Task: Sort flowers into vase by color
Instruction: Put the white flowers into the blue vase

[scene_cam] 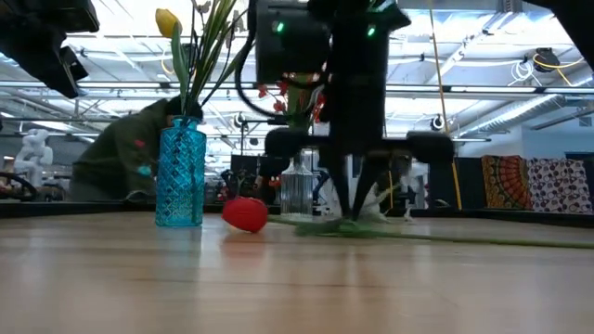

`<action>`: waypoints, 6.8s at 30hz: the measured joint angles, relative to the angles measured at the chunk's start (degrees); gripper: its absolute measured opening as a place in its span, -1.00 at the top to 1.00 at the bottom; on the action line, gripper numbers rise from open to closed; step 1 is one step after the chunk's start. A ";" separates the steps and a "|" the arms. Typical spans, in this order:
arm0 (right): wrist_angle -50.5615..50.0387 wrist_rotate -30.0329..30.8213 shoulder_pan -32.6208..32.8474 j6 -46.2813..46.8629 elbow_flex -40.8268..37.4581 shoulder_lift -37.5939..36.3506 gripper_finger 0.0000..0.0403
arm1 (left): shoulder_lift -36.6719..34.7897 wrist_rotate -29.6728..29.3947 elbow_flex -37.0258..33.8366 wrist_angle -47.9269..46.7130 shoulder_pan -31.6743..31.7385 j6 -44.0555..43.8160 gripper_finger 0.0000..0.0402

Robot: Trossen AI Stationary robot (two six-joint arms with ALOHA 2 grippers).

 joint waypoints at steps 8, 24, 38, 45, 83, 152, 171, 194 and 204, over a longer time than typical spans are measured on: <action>-7.53 10.78 3.81 -6.17 0.02 -9.97 0.98 | 0.08 -0.42 0.00 0.14 0.00 -2.91 0.96; -22.62 12.12 14.01 -43.10 0.07 -30.93 0.98 | 1.52 -0.64 0.00 0.12 0.00 -2.89 0.96; -25.40 37.24 29.14 -34.50 -0.28 -34.68 0.98 | 2.21 -2.60 0.00 7.66 0.02 -2.86 0.96; -18.74 45.78 33.36 -34.30 -0.29 -34.71 0.98 | 2.21 -1.19 0.00 12.84 0.02 -2.81 0.96; 68.21 11.48 15.28 -95.93 -0.33 -22.86 0.98 | 22.53 4.54 1.44 66.63 -15.04 3.86 0.81; 79.45 4.36 5.55 -106.87 -0.27 -17.93 0.98 | 22.86 -13.81 1.42 80.39 -15.74 16.77 0.95; 71.74 4.35 4.97 -104.84 -0.28 -22.48 0.42 | 17.04 -14.38 1.43 73.12 -15.74 16.61 0.99; 4.15 7.13 18.36 -58.57 -0.29 -31.57 0.96 | 7.53 -30.11 7.24 37.38 -15.76 13.74 0.99; -1.19 5.43 18.41 -53.86 -0.31 -23.26 0.99 | 9.25 -31.13 0.33 48.60 -11.95 17.84 1.00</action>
